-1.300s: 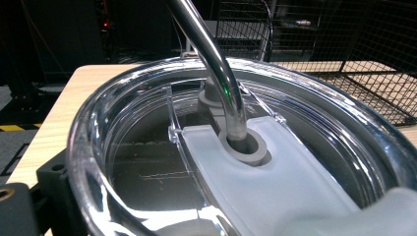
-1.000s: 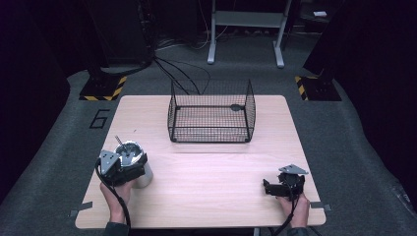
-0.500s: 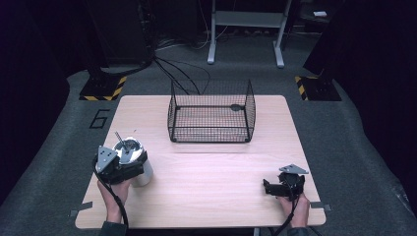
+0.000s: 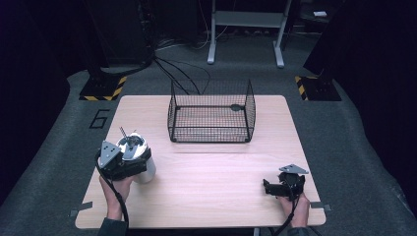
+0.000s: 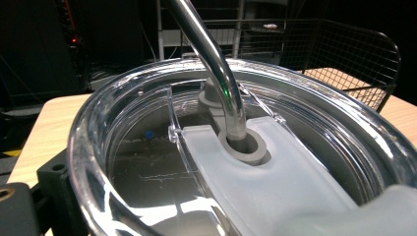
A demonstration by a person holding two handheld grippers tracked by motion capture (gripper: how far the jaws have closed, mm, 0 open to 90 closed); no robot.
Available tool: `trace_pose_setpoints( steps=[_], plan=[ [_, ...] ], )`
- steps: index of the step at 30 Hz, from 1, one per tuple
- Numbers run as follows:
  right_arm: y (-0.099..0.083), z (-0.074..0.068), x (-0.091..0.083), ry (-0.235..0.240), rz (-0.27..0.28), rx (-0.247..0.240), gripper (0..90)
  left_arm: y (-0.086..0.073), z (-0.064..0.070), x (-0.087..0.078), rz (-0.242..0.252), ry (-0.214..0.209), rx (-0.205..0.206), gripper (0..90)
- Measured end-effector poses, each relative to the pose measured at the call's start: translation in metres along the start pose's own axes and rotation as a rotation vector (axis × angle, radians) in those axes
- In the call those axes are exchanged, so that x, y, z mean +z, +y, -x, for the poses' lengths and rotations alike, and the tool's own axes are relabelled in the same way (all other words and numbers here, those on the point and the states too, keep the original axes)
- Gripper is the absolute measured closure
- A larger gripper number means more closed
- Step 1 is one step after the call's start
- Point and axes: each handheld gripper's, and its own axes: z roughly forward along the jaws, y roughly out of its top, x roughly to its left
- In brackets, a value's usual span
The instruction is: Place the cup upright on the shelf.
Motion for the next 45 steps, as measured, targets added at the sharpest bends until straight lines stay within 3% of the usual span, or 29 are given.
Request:
trace_pose_setpoints(
  steps=[24, 45],
  plan=[
    [0.000, 0.000, 0.000, -0.001, 0.001, 0.002, 0.3, 0.016, 0.016, 0.023, -0.008, -0.072, 0.033, 2.3],
    [0.000, -0.001, 0.000, -0.001, 0.004, 0.011, 0.4, 0.034, 0.038, 0.044, -0.027, -0.154, 0.093, 2.3]
  ],
)
